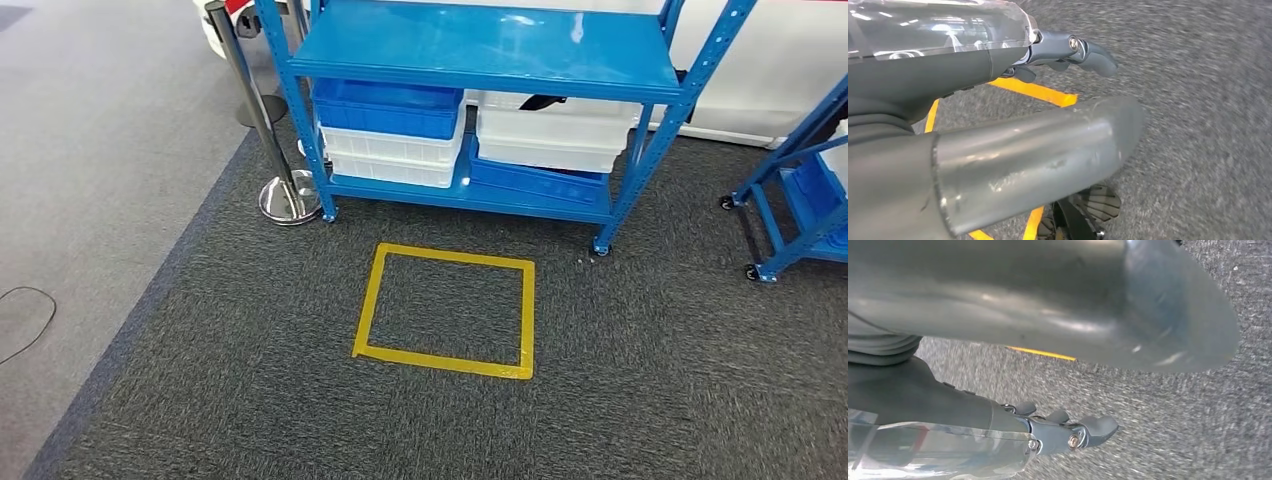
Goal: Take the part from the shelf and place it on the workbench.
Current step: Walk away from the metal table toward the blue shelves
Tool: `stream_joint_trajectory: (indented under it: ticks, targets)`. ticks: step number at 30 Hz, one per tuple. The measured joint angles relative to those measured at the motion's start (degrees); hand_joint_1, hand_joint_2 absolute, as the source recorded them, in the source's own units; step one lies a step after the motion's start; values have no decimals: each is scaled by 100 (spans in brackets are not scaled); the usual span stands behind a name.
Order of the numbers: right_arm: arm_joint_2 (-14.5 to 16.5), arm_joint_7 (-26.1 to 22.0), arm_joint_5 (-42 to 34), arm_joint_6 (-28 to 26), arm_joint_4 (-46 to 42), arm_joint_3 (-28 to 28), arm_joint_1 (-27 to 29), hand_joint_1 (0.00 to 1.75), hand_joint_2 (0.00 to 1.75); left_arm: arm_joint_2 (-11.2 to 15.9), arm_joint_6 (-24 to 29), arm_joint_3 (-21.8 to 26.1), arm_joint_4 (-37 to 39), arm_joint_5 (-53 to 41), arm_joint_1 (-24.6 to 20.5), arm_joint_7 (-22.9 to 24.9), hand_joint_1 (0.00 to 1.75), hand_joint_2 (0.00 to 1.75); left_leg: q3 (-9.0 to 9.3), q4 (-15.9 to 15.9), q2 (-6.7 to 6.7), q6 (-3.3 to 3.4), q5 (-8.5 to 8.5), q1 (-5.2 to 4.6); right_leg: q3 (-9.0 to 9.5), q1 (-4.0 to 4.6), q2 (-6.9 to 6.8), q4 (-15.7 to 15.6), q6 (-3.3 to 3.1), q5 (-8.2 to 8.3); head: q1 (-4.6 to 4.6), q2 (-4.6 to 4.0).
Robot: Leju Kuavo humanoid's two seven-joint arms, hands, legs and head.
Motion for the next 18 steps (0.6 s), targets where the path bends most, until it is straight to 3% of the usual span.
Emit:
stream_joint_trajectory:
  ticks: [1,3,5,6,8,9,10,12,13,14,15,16,18]
  targets:
    - [1,0,0,0,0,0,-4,0,0,2,0,0,0,0,6,1,0,0,123,-232,37,-9,166,12,18,-3,-79,1,14,-14,-1,0]
    - [1,0,0,1,0,0,-7,0,0,7,0,0,0,0,8,3,0,0,578,-1076,269,11,541,8,73,7,-224,7,62,-55,-4,0]
    - [1,-3,0,2,0,0,-9,0,0,10,0,0,0,0,-6,2,0,0,832,-1582,442,81,688,-19,125,32,-351,14,126,-97,2,0]
    - [0,-5,0,2,0,0,-19,0,0,10,0,0,0,0,-8,2,0,0,833,-1617,432,121,675,-38,146,44,-409,10,161,-109,6,0]
    - [1,-9,1,2,0,0,-56,0,0,10,3,0,1,-1,5,2,0,0,826,-1644,284,196,696,-31,194,34,-493,0,230,-131,9,0]
    - [2,-11,1,1,0,0,-70,0,0,7,8,0,1,-2,13,1,0,0,843,-1670,219,233,714,-21,197,19,-412,43,264,-180,18,-1]
    - [3,-15,1,-3,0,0,-73,0,0,3,12,0,1,-3,13,-1,0,0,857,-1700,159,270,739,-6,138,4,-246,200,289,-301,32,0]
    - [2,-30,-8,-31,0,0,-55,0,0,-3,7,0,0,1,-1,-19,0,0,856,-1723,58,321,767,-1,-168,-13,162,845,312,-672,69,0]
    - [-1,-41,-25,-47,0,-1,-43,0,0,-1,-10,0,0,10,-6,-47,0,0,845,-1721,4,338,769,-8,-376,-12,272,1240,312,-843,77,0]
    - [-4,-50,-45,-61,0,-2,-33,0,0,2,-38,0,0,25,-4,-96,0,0,843,-1719,-50,347,764,-17,-535,-11,313,1517,311,-908,79,0]
    - [-7,-57,-65,-67,0,-3,-27,0,0,6,-73,1,0,40,4,-162,0,0,849,-1716,-109,350,750,-24,-613,-10,329,1601,305,-848,80,0]
    - [-8,-60,-80,-68,0,-4,-24,0,0,10,-106,1,0,53,13,-226,0,0,865,-1711,-160,348,730,-27,-581,-10,334,1457,294,-667,80,0]
    - [-9,-47,-85,-67,0,-4,-19,0,0,13,-148,1,0,60,22,-307,0,0,903,-1690,-233,320,676,-30,-292,-11,363,723,254,-202,85,-1]
